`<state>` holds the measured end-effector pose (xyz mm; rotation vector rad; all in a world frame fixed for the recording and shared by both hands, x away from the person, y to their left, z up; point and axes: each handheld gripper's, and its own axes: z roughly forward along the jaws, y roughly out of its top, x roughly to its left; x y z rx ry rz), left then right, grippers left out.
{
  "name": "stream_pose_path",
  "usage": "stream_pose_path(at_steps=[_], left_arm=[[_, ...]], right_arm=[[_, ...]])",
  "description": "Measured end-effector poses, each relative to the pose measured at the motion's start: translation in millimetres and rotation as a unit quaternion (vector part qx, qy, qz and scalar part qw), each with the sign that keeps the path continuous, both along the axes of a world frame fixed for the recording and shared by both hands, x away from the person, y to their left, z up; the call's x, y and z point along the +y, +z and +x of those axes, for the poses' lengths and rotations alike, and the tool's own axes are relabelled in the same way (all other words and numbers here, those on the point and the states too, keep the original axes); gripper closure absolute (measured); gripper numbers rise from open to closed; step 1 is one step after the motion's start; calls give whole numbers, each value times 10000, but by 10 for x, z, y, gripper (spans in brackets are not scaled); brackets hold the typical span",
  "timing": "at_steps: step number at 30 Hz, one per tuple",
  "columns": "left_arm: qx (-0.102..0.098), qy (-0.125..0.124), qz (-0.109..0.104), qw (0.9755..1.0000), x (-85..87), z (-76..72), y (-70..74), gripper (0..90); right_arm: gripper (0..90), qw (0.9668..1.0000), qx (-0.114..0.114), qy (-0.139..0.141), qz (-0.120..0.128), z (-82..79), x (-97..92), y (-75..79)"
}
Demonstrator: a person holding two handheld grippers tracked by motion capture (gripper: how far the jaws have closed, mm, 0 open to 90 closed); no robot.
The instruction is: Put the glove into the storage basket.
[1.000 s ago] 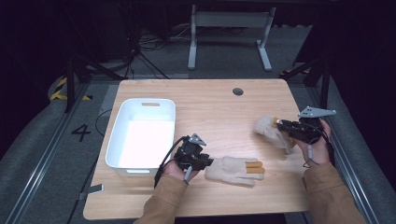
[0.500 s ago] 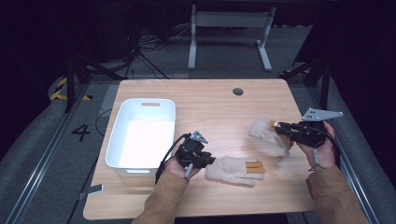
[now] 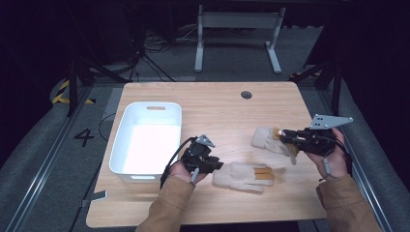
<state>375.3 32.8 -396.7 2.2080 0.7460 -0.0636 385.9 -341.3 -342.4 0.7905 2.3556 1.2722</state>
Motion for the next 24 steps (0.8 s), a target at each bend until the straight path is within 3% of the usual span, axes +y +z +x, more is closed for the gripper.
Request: stream_pose_path(at_steps=[9, 24], left_arm=[[-22, -63, -15, 10000, -6, -19, 0, 718], [-47, 98, -67, 9999, 122, -56, 19, 716]], right_arm=[[743, 9987, 14, 505, -81, -65, 245, 3], [741, 9923, 185, 1225, -2, -61, 604, -89]])
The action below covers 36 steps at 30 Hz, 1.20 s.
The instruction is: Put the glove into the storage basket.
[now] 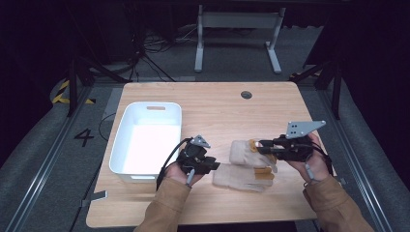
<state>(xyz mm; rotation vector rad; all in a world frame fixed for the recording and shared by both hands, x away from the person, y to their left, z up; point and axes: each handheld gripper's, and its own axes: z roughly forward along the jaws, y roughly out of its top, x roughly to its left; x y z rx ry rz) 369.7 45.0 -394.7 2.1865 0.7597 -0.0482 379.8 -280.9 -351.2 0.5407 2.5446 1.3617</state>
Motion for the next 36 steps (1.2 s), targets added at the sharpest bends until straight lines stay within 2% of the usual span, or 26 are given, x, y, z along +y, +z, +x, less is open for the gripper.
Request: stream_pose_path(at_steps=[10, 19, 26, 30, 36], left_arm=[[-16, -1, 4, 10000, 2, -1, 6, 716], [-20, 1, 14, 10000, -7, -2, 1, 715], [-17, -12, 17, 10000, -4, 2, 2, 715], [-20, -38, 38, 10000, -17, 5, 3, 715], [-15, -69, 49, 10000, -54, 12, -4, 710]], right_arm=[[740, 9994, 174, 306, -11, -47, 194, -113], [736, 9979, 318, 531, -186, -92, 370, -232], [735, 9969, 451, 616, -197, -102, 452, -318], [733, 9960, 590, 573, -356, -88, 466, -385], [729, 9952, 617, 550, -524, -96, 455, -420]])
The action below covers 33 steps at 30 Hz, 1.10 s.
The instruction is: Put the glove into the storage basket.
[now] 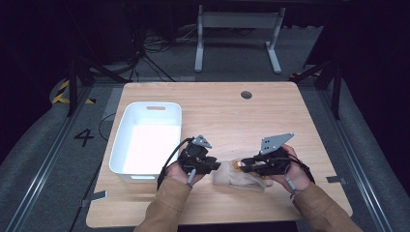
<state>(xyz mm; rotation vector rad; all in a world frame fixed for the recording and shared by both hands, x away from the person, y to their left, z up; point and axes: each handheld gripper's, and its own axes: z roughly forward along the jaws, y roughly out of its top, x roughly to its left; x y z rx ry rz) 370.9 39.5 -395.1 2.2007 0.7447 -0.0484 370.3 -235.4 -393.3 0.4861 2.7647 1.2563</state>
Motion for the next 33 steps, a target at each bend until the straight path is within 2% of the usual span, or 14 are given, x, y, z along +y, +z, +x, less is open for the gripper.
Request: stream_pose_path(at_steps=[13, 17, 20, 28, 33], left_arm=[[9, -133, 105, 9999, -78, 27, -11, 688], [12, -178, 129, 9998, -107, 34, -19, 673], [11, -189, 142, 9997, -131, 45, -23, 649], [15, -215, 154, 9996, -173, 65, -24, 590], [28, -204, 181, 9996, -193, 91, -30, 518]], right_arm=[[703, 9988, 63, -117, -481, -15, 18, -148], [638, 9981, 129, -232, -558, -21, 22, -199], [517, 9986, 192, -312, -388, -29, 9, -208], [431, 9991, 74, -397, -147, -50, -64, -146], [413, 9980, 6, -631, 101, -39, -161, -92]])
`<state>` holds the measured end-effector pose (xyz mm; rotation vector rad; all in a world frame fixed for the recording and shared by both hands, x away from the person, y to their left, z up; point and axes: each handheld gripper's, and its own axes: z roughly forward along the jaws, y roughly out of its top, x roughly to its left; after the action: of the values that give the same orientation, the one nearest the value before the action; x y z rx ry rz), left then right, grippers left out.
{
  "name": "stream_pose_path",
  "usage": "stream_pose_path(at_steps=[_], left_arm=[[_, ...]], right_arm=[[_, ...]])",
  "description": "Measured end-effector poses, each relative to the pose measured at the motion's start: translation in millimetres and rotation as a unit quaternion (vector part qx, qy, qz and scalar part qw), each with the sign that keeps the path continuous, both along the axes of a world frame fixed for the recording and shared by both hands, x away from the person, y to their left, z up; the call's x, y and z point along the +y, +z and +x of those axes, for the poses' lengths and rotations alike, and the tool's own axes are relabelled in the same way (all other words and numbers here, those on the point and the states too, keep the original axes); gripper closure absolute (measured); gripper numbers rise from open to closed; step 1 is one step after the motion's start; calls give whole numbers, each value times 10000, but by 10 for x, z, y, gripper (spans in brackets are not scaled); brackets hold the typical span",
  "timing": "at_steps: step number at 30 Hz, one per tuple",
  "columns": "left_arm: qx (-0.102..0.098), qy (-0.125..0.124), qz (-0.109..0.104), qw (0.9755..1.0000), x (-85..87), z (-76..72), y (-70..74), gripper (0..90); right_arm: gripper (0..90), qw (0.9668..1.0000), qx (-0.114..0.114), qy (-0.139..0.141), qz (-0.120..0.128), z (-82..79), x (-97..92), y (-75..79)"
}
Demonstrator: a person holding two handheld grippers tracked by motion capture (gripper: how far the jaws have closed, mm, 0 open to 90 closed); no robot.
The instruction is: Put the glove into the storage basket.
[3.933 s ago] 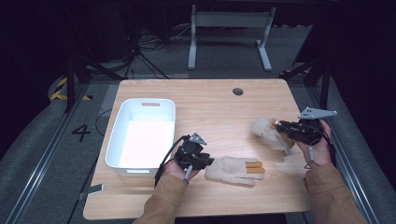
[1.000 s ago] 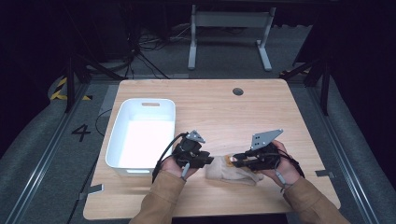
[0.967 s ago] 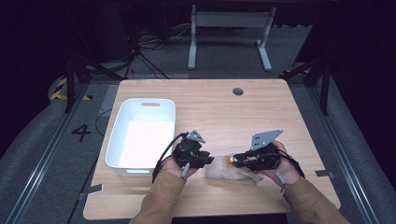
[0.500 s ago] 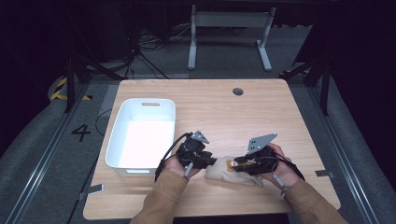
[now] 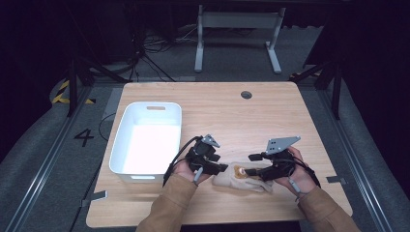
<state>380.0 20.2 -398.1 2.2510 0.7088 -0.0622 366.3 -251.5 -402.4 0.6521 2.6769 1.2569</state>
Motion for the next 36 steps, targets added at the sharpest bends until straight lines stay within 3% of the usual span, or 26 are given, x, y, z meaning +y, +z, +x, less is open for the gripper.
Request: stream_pose_path(at_steps=[9, 14, 17, 18, 24, 29, 32, 34, 36], left_arm=[[-174, -156, -4, 9997, -109, 59, 63, 416], [-120, -167, 21, 9998, -143, 62, 68, 428], [-62, -115, -15, 9999, -128, 87, 67, 410], [-62, -115, -15, 9999, -128, 87, 67, 385], [-207, -51, 116, 9997, -131, 85, 55, 322], [-260, 27, 174, 9995, -126, 90, 38, 299], [-315, 61, 188, 9993, -127, 89, 23, 288], [-349, 79, 171, 9992, -132, 85, 5, 277], [-350, 51, 168, 9992, -136, 86, -14, 270]], right_arm=[[304, 9952, -479, -717, 456, -53, -351, 100], [280, 9902, -461, -1160, 621, 1, -581, 138], [228, 9861, -386, -1493, 618, 65, -749, 132], [228, 9861, -386, -1493, 618, 65, -749, 132], [149, 9770, -293, -1961, 787, 184, -1067, 82], [145, 9600, -307, -2701, 676, 256, -1277, -25], [146, 9518, -285, -2982, 652, 298, -1343, -100], [143, 9514, -288, -3026, 494, 315, -1344, -155], [128, 9543, -252, -2956, 358, 322, -1334, -196]])
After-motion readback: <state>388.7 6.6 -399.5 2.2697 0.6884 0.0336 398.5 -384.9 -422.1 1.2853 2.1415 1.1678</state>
